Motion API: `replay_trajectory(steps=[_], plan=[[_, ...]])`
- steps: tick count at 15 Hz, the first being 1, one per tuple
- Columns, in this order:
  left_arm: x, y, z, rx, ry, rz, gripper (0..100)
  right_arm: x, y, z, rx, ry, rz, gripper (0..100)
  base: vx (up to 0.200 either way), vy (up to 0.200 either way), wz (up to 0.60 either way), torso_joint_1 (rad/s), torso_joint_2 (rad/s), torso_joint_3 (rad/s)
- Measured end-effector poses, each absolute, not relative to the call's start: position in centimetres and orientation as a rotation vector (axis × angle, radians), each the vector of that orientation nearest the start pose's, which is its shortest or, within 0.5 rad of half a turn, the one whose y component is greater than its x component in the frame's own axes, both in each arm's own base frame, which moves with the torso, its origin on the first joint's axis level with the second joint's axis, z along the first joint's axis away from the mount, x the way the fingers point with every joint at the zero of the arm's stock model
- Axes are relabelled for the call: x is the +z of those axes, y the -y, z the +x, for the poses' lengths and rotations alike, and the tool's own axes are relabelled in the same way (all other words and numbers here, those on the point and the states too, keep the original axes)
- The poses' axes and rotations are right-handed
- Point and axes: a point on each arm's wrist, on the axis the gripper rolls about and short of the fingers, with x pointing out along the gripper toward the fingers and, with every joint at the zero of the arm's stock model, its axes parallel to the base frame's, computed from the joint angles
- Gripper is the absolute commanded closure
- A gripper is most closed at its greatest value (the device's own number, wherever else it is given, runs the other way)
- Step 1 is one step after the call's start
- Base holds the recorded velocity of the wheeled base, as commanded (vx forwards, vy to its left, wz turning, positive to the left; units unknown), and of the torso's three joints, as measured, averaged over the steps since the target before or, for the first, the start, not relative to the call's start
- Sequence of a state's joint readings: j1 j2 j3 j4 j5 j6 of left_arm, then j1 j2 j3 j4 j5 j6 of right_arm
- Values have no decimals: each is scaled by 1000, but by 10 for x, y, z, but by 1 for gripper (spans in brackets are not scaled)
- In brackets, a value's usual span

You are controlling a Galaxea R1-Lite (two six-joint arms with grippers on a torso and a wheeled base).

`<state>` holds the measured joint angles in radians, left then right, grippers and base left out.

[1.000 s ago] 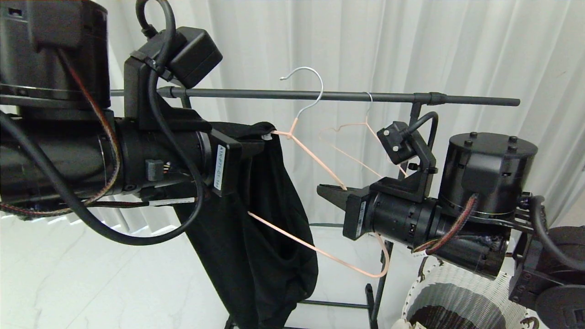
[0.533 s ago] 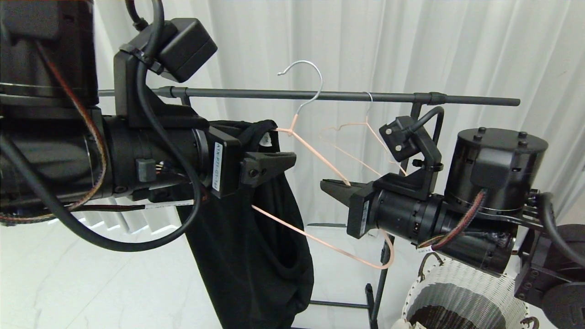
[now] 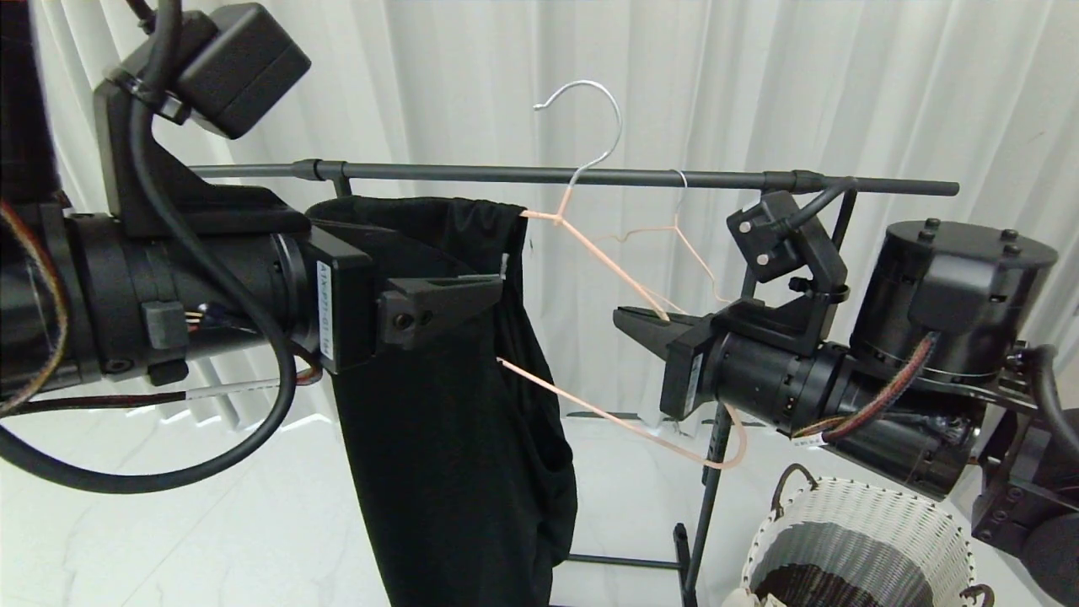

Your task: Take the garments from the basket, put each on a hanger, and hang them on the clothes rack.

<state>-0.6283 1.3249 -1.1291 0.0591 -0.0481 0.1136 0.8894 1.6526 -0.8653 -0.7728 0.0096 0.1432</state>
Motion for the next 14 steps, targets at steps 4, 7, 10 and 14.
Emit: replay_trajectory(steps=[4, 7, 10, 14], plan=[[310, 113, 166, -707, -118, 359, 0, 208, -220, 181, 892, -103, 52, 100, 0, 0, 0, 0, 0, 0], [302, 107, 166, -819, -105, 394, 0, 195, -197, 162, 927, -108, -29, 100, 0, 0, 0, 0, 0, 0], [276, 107, 164, -925, -137, 492, 0, 190, -180, 139, 979, -80, -95, 100, 0, 0, 0, 0, 0, 0], [250, 113, 164, -1095, -160, 550, 0, 188, -172, 117, 1041, -46, -152, 100, 0, 0, 0, 0, 0, 0]])
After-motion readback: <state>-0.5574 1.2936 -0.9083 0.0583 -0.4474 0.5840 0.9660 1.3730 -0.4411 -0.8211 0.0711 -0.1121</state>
